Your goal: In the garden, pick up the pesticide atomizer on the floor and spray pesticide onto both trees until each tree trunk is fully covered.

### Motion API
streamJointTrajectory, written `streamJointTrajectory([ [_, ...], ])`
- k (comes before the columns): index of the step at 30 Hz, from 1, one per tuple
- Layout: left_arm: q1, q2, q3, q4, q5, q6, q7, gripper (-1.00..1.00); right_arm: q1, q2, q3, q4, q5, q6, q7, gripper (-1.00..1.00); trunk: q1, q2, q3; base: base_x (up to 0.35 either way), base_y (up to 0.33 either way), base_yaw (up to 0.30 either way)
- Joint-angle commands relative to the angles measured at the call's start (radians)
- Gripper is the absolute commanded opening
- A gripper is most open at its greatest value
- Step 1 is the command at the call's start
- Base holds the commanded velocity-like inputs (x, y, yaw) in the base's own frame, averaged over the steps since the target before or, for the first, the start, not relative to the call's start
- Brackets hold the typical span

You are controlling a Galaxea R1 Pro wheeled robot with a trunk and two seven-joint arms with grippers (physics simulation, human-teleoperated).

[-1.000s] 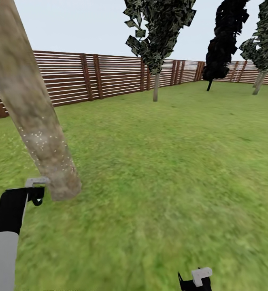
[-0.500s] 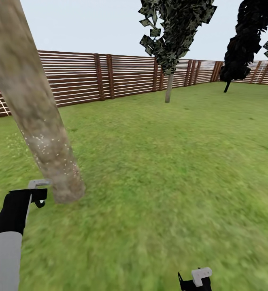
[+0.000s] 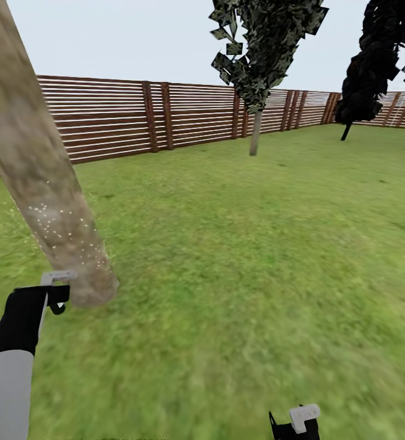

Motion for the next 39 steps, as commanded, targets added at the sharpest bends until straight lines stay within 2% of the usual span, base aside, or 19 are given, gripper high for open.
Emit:
streamJointTrajectory([
  [1, 0.0, 0.0, 0.001, 0.0, 0.0, 0.0, 0.0, -1.0, 0.0, 0.0, 0.0, 0.0, 0.0, 0.0, 0.0, 1.0, 0.0, 0.0, 0.0, 0.086, -0.265, 0.256],
  [4, 0.0, 0.001, 0.003, 0.002, 0.002, 0.0, 0.0, -1.0, 0.0, 0.0, 0.0, 0.0, 0.0, 0.0, 0.0, 1.0, 0.0, 0.0, 0.0, 0.197, -0.215, 0.273],
  [8, 0.001, 0.014, 0.01, 0.025, 0.0, -0.002, 0.002, -1.0, 0.0, 0.0, 0.0, 0.0, 0.0, 0.0, 0.0, 1.0, 0.0, 0.0, 0.0, 0.273, -0.151, 0.271],
  [12, 0.001, 0.002, 0.003, 0.049, 0.003, -0.003, 0.003, -1.0, 0.0, 0.0, 0.0, 0.0, 0.0, 0.0, 0.0, 1.0, 0.0, 0.0, 0.0, 0.305, -0.097, 0.069],
  [16, 0.001, 0.001, 0.005, 0.082, 0.007, -0.007, 0.003, -1.0, 0.0, 0.0, 0.0, 0.0, 0.0, 0.0, 0.0, 1.0, 0.0, 0.0, 0.0, 0.312, -0.086, 0.002],
  [18, 0.017, 0.009, 0.013, 0.097, 0.004, -0.039, 0.006, -1.0, 0.0, 0.0, 0.0, 0.0, 0.001, 0.0, -0.001, 1.0, 0.0, 0.0, 0.0, 0.273, -0.08, 0.0],
  [20, 0.055, 0.011, 0.04, 0.101, 0.005, -0.106, 0.02, -1.0, 0.0, 0.0, 0.0, 0.0, 0.001, 0.0, -0.001, 1.0, 0.0, 0.0, 0.0, 0.096, -0.028, 0.088],
  [21, 0.082, 0.006, 0.054, 0.106, 0.006, -0.186, 0.062, -1.0, 0.0, 0.0, 0.0, 0.0, 0.001, 0.0, -0.001, 1.0, 0.0, 0.0, 0.0, 0.017, -0.005, 0.239],
  [22, 0.092, 0.003, 0.057, 0.107, 0.008, -0.205, 0.091, -1.0, 0.0, 0.0, 0.0, 0.0, 0.001, 0.0, -0.002, 1.0, 0.0, 0.0, 0.0, 0.009, -0.003, 0.257],
  [23, 0.101, -0.002, 0.06, 0.142, 0.012, -0.225, 0.125, -1.0, 0.0, 0.0, 0.0, 0.0, 0.001, 0.0, -0.002, 1.0, 0.0, 0.0, 0.0, 0.003, -0.001, 0.27],
  [26, 0.105, -0.005, 0.061, 0.216, 0.012, -0.291, 0.145, -1.0, 0.0, 0.0, 0.0, 0.0, 0.001, 0.0, -0.002, 1.0, 0.0, 0.0, 0.0, 0.001, 0.0, 0.275],
  [28, 0.106, -0.007, 0.061, 0.211, 0.014, -0.302, 0.138, -1.0, 0.0, 0.0, 0.0, 0.0, 0.001, 0.0, -0.002, 1.0, 0.0, 0.0, 0.0, 0.0, 0.0, 0.146],
  [31, 0.106, -0.028, 0.058, 0.202, 0.03, -0.308, 0.144, -1.0, 0.0, 0.0, 0.0, 0.0, 0.001, 0.001, -0.002, 1.0, 0.0, 0.0, 0.0, 0.0, -0.094, 0.023],
  [39, 0.106, -0.032, 0.056, 0.199, 0.032, -0.305, 0.147, -1.0, 0.0, -0.001, 0.0, 0.0, 0.0, 0.0, -0.003, 1.0, 0.0, 0.0, 0.0, 0.053, -0.263, 0.023],
])
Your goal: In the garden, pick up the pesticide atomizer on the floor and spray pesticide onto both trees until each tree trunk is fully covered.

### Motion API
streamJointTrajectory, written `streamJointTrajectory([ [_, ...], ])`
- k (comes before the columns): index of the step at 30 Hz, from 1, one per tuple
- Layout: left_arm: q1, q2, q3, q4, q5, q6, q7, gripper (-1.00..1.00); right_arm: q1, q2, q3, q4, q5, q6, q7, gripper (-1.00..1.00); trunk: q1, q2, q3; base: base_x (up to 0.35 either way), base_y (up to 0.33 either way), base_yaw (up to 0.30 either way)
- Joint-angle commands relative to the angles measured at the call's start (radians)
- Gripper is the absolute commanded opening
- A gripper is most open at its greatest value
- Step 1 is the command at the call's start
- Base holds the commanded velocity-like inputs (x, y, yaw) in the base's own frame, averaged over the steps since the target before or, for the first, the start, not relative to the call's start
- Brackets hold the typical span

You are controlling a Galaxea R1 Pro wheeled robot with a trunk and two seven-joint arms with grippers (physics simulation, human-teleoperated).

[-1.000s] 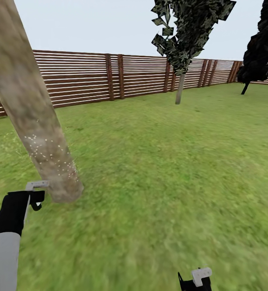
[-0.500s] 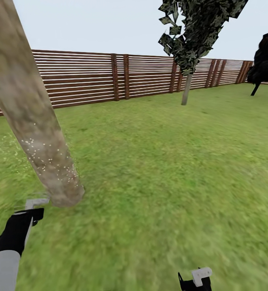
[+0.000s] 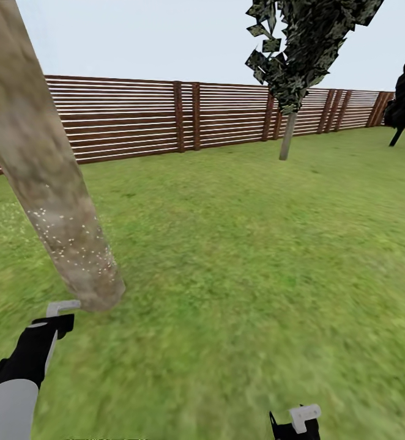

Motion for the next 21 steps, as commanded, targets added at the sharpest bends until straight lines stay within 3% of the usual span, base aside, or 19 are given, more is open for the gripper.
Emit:
streamJointTrajectory([
  [1, 0.0, 0.0, 0.0, 0.0, 0.0, 0.0, 0.0, -1.0, 0.0, 0.0, 0.0, 0.0, 0.0, 0.0, 0.0, 1.0, 0.0, 0.0, 0.0, 0.017, -0.267, 0.197],
  [5, 0.0, -0.011, -0.001, 0.002, 0.0, -0.001, -0.001, -1.0, 0.0, 0.0, 0.0, 0.0, 0.0, 0.0, 0.0, 1.0, 0.0, 0.0, 0.0, 0.079, -0.268, 0.267],
  [7, 0.001, -0.055, -0.005, 0.003, -0.002, -0.004, 0.001, -1.0, 0.0, 0.001, 0.0, 0.0, 0.0, 0.0, 0.0, 1.0, 0.0, 0.0, 0.0, 0.152, -0.247, 0.277],
  [8, 0.001, -0.064, -0.006, 0.003, -0.002, -0.004, -0.001, -1.0, 0.0, 0.001, 0.0, 0.0, 0.0, 0.0, 0.0, 1.0, 0.0, 0.0, 0.0, 0.176, -0.236, 0.228],
  [12, 0.003, -0.074, -0.009, 0.03, -0.001, -0.024, -0.022, -1.0, 0.0, 0.0, -0.002, -0.005, 0.0, 0.001, 0.0, 1.0, 0.0, 0.0, 0.0, -0.039, -0.101, 0.057],
  [13, 0.003, -0.073, -0.017, 0.034, -0.002, -0.04, -0.076, -1.0, 0.0, 0.0, -0.002, -0.009, 0.001, 0.002, 0.0, 1.0, 0.0, 0.0, 0.0, -0.053, -0.012, 0.007],
  [16, 0.005, -0.045, -0.101, 0.045, -0.013, -0.061, -0.324, -1.0, 0.0, 0.0, 0.0, -0.112, 0.008, 0.031, 0.005, 1.0, 0.0, 0.0, 0.0, -0.012, -0.003, 0.001],
  [17, 0.006, -0.027, -0.126, 0.046, -0.019, -0.078, -0.39, -1.0, 0.0, 0.002, 0.007, -0.166, 0.019, 0.067, 0.008, 1.0, 0.0, 0.0, 0.0, -0.002, -0.001, 0.0],
  [18, 0.006, -0.004, -0.168, 0.048, -0.033, -0.12, -0.494, -1.0, -0.001, 0.008, 0.044, -0.231, 0.063, 0.131, 0.01, 1.0, 0.0, 0.0, 0.0, 0.0, 0.0, 0.0],
  [19, 0.01, 0.019, -0.248, 0.08, -0.115, -0.259, -0.68, -1.0, -0.032, 0.037, 0.155, -0.278, 0.126, 0.184, 0.027, 1.0, 0.0, 0.0, 0.0, 0.0, 0.0, 0.0],
  [20, 0.01, 0.02, -0.303, 0.088, -0.187, -0.295, -0.735, -1.0, -0.072, 0.056, 0.208, -0.285, 0.134, 0.195, 0.155, 1.0, 0.0, 0.0, 0.0, 0.0, 0.0, 0.0],
  [21, 0.011, 0.02, -0.326, 0.089, -0.213, -0.303, -0.747, -1.0, -0.094, 0.06, 0.22, -0.287, 0.137, 0.197, 0.236, 1.0, 0.0, 0.0, 0.0, 0.0, 0.0, 0.0],
])
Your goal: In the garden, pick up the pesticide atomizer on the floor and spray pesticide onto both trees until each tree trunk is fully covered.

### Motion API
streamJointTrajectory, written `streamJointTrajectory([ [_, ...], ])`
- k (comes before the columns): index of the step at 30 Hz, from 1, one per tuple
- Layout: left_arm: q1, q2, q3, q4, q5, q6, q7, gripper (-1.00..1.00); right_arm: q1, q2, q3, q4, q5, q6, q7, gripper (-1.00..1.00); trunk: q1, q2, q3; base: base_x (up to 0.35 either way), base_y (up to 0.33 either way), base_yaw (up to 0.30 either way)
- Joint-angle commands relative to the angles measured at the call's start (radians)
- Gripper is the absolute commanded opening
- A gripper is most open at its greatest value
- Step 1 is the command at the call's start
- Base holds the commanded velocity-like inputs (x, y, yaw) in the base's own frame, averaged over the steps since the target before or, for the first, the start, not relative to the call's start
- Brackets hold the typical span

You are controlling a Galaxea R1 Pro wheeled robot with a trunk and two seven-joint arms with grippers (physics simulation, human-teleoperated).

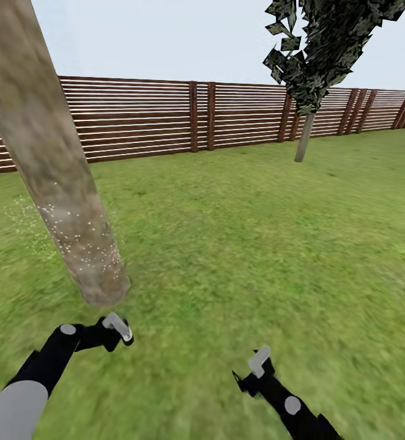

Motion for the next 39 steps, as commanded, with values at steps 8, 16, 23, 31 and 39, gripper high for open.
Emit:
streamJointTrajectory([
  [8, 0.024, -0.01, -0.165, 0.012, -0.073, -0.011, -0.107, -1.0, -0.077, 0.026, 0.016, 0.001, 0.009, 0.004, 0.25, 1.0, 0.0, 0.0, 0.0, 0.0, 0.0, 0.0],
  [16, 0.034, -0.025, -0.179, 0.038, -0.088, -0.028, -0.15, -1.0, -0.078, 0.049, 0.062, -0.024, 0.024, 0.005, 0.272, 1.0, 0.0, 0.0, 0.0, 0.0, 0.0, 0.0],
  [23, 0.036, -0.057, -0.327, 0.038, -0.086, -0.058, -0.391, -1.0, -0.079, 0.05, 0.194, -0.122, 0.021, 0.006, 0.608, -1.0, 0.0, 0.0, 0.0, 0.0, 0.0, 0.0],
  [31, 0.035, -0.101, -0.371, 0.038, -0.092, -0.062, -0.407, -1.0, -0.079, 0.086, 0.195, -0.148, 0.019, 0.007, 0.61, -1.0, 0.0, 0.0, 0.0, 0.0, 0.0, 0.0],
  [39, 0.037, -0.104, -0.416, 0.037, -0.09, -0.065, -0.419, -1.0, -0.08, 0.092, 0.194, -0.19, 0.018, 0.007, 0.664, -1.0, 0.0, 0.0, 0.0, 0.0, 0.0, 0.0],
])
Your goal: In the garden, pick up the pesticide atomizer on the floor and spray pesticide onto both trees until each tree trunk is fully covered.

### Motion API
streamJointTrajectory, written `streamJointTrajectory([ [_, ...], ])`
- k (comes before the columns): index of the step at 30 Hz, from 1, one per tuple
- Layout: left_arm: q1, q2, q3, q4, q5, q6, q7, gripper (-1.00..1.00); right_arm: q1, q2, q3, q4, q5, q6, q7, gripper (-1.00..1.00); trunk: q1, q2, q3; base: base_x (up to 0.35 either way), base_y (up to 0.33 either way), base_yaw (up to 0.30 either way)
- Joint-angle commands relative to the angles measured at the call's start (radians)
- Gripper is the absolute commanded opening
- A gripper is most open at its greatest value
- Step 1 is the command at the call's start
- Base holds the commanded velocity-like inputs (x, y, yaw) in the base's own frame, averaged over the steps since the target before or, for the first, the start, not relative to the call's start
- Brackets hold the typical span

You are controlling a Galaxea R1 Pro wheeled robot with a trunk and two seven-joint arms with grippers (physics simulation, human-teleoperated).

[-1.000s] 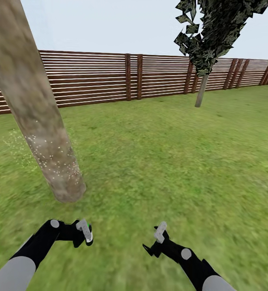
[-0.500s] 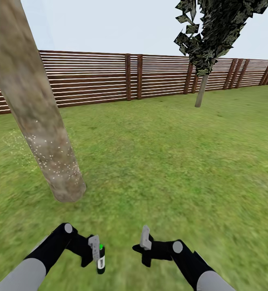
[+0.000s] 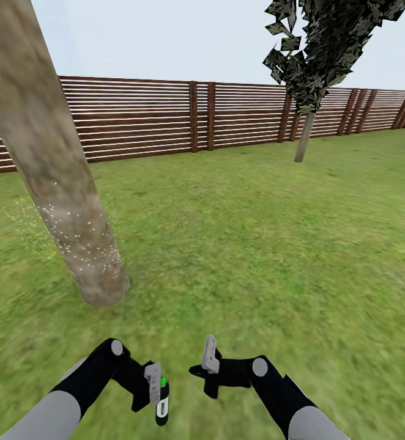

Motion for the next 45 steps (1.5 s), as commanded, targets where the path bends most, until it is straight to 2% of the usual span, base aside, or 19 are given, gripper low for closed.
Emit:
streamJointTrajectory([
  [1, 0.0, -0.001, 0.001, -0.004, 0.001, 0.0, 0.0, -1.0, 0.0, 0.007, 0.0, -0.01, 0.0, 0.0, 0.031, -1.0, 0.0, 0.0, 0.0, 0.0, 0.0, 0.0],
  [3, 0.0, 0.0, 0.002, -0.008, 0.005, -0.001, 0.0, -1.0, 0.0, 0.017, 0.0, -0.016, 0.0, 0.0, 0.048, -1.0, 0.0, 0.0, 0.0, 0.0, 0.0, 0.0],
  [4, 0.001, 0.001, 0.003, -0.007, 0.006, -0.018, 0.0, -1.0, 0.0, 0.018, -0.001, -0.016, 0.0, 0.0, 0.05, -1.0, 0.0, 0.0, 0.0, 0.0, 0.0, 0.0],
  [5, 0.001, 0.001, 0.006, -0.003, 0.009, -0.061, -0.001, -1.0, 0.0, 0.019, -0.002, -0.016, 0.0, 0.0, 0.051, -1.0, 0.0, 0.0, 0.0, 0.0, 0.0, 0.0],
  [7, 0.001, 0.001, 0.01, 0.0, 0.013, -0.091, -0.001, -1.0, 0.0, 0.018, -0.003, -0.016, 0.001, 0.0, 0.051, -1.0, 0.0, 0.0, 0.0, 0.0, 0.0, 0.0],
  [10, 0.001, 0.001, 0.014, 0.0, 0.015, -0.101, -0.003, -1.0, 0.0, 0.018, -0.005, -0.011, 0.003, 0.0, 0.05, -1.0, 0.0, 0.0, 0.0, 0.0, 0.0, 0.0],
  [11, 0.001, 0.0, 0.014, -0.001, 0.023, -0.101, -0.003, -1.0, 0.0, 0.017, -0.006, -0.01, 0.003, 0.0, 0.05, -1.0, 0.0, 0.0, 0.0, 0.0, 0.0, 0.0],
  [13, 0.002, -0.003, 0.008, -0.006, 0.073, -0.104, -0.007, -1.0, 0.0, 0.016, -0.007, -0.009, 0.004, 0.0, 0.049, -1.0, 0.0, 0.0, 0.0, 0.0, 0.0, 0.0],
  [15, 0.002, -0.011, 0.006, -0.007, 0.085, -0.105, -0.027, -1.0, 0.0, 0.015, -0.007, -0.009, 0.005, 0.0, 0.049, -1.0, 0.0, 0.0, 0.0, 0.0, 0.0, 0.0],
  [18, 0.002, -0.035, 0.007, -0.008, 0.088, -0.105, -0.035, -1.0, 0.0, 0.015, -0.006, -0.008, 0.005, 0.0, 0.049, -1.0, 0.0, 0.0, 0.0, 0.0, 0.0, 0.0],
  [23, 0.002, -0.054, 0.007, -0.01, 0.089, -0.105, -0.025, -1.0, 0.0, 0.015, -0.006, -0.008, 0.005, 0.0, 0.048, -1.0, 0.0, 0.0, 0.0, 0.0, 0.0, 0.0],
  [36, 0.002, -0.06, 0.011, -0.012, 0.091, -0.105, -0.023, -1.0, 0.0, 0.015, -0.005, -0.009, 0.004, 0.0, 0.048, -1.0, 0.0, 0.0, 0.0, 0.0, 0.0, 0.0],
  [40, 0.002, -0.037, 0.01, -0.001, 0.08, -0.105, -0.023, -1.0, 0.0, 0.015, -0.006, -0.01, 0.005, 0.0, 0.048, -1.0, 0.0, 0.0, 0.0, 0.0, 0.0, 0.0],
  [43, 0.003, 0.019, 0.009, 0.0, 0.076, -0.105, -0.024, -1.0, 0.0, 0.015, -0.006, -0.011, 0.006, 0.0, 0.048, -1.0, 0.0, 0.0, 0.0, 0.0, 0.0, 0.0],
  [45, 0.004, 0.073, 0.007, 0.0, 0.075, -0.105, -0.024, -1.0, 0.0, 0.015, -0.006, -0.012, 0.006, 0.0, 0.048, -1.0, 0.0, 0.0, 0.0, 0.0, 0.0, 0.0],
])
